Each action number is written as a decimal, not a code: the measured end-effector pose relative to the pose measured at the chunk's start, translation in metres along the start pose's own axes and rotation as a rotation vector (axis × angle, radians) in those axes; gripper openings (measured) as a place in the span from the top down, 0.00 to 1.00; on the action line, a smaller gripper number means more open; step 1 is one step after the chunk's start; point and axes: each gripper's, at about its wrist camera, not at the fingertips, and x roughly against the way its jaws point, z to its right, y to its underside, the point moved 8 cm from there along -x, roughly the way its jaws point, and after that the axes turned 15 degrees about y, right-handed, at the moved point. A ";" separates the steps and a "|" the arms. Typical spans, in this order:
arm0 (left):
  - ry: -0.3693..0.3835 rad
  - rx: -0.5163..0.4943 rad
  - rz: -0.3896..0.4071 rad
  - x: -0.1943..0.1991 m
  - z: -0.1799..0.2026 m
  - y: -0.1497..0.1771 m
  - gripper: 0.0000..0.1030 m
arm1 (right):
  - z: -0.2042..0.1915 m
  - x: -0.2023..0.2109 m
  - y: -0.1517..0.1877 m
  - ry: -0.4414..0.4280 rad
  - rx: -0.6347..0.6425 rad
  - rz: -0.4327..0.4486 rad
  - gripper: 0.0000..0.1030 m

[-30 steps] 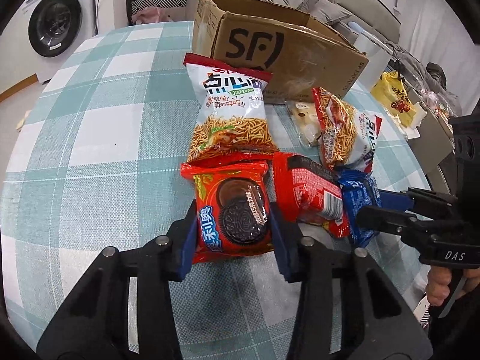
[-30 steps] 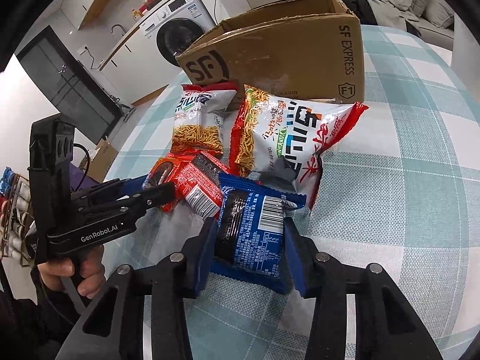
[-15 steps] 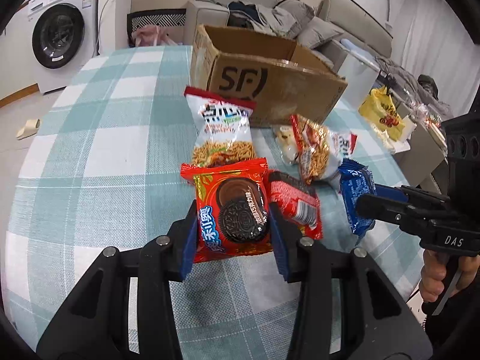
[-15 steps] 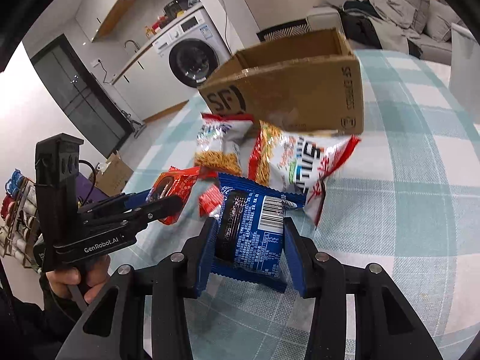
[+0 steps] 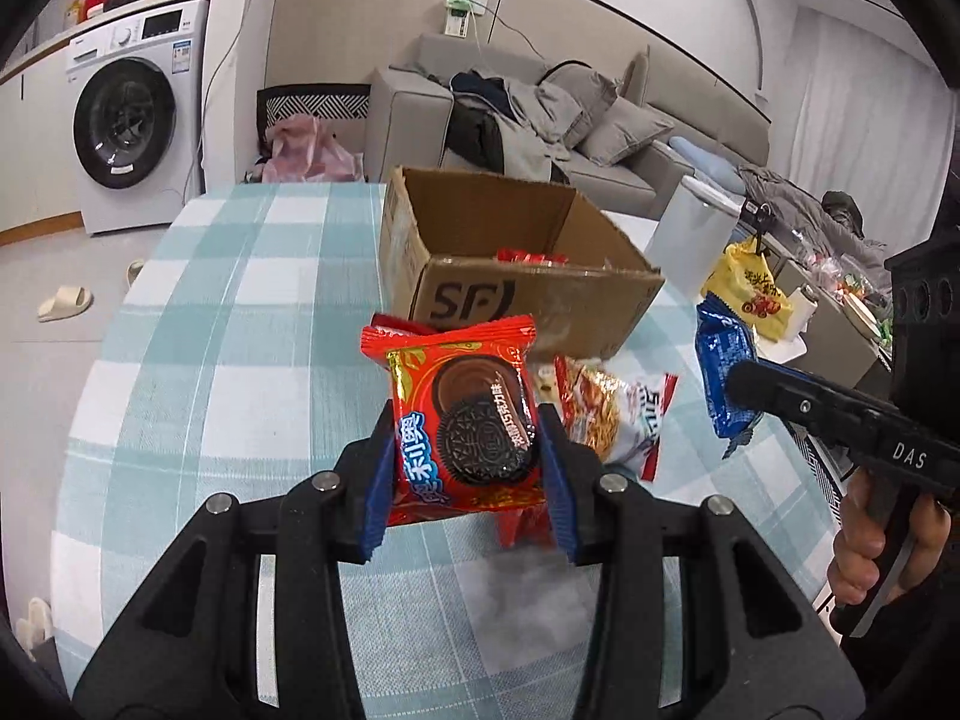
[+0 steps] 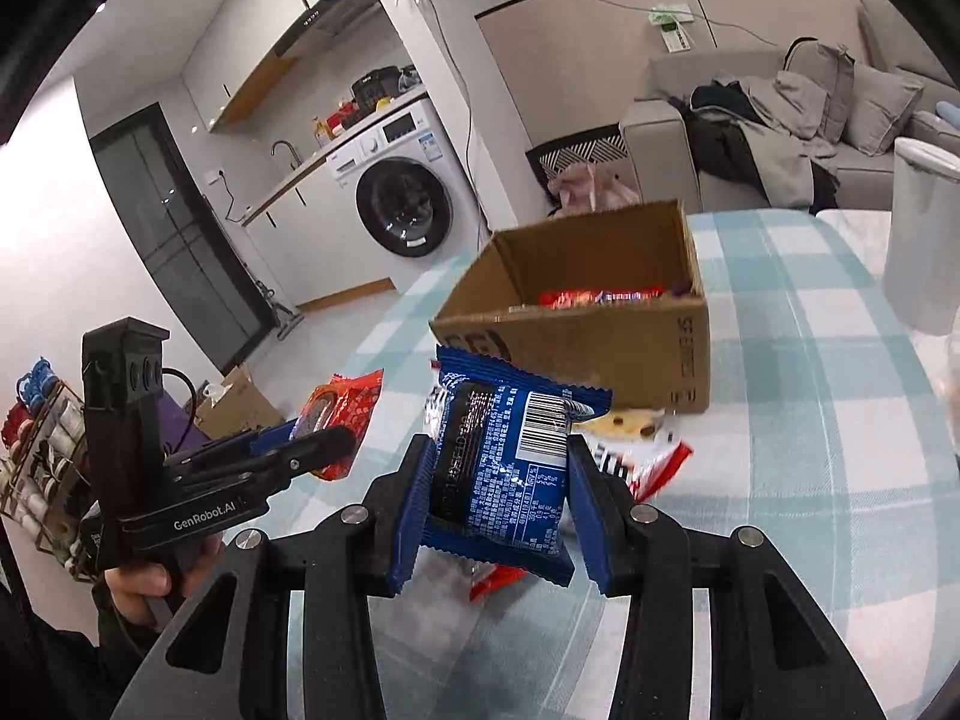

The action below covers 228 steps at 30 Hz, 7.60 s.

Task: Organize snacks
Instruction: 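Lift both held packs and carry them over the cardboard box, then open both tools to drop the packs into the box, then move both open tools back toward the noodle-snack bags, then grasp the white noodle-snack bag with the left tool while the right tool grasps another noodle bag, then carry both held noodle bags over the cardboard box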

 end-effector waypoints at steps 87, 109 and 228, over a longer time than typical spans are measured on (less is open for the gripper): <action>-0.127 -0.006 -0.003 -0.066 -0.041 -0.072 0.01 | 0.048 -0.073 -0.061 0.192 -0.094 0.005 0.00; -0.148 0.037 -0.082 -0.073 -0.050 -0.030 0.01 | 0.037 -0.088 -0.027 0.187 -0.047 -0.090 0.00; -0.040 -0.034 0.066 -0.112 -0.013 -0.121 0.68 | 0.049 -0.107 -0.103 0.097 -0.295 0.061 0.44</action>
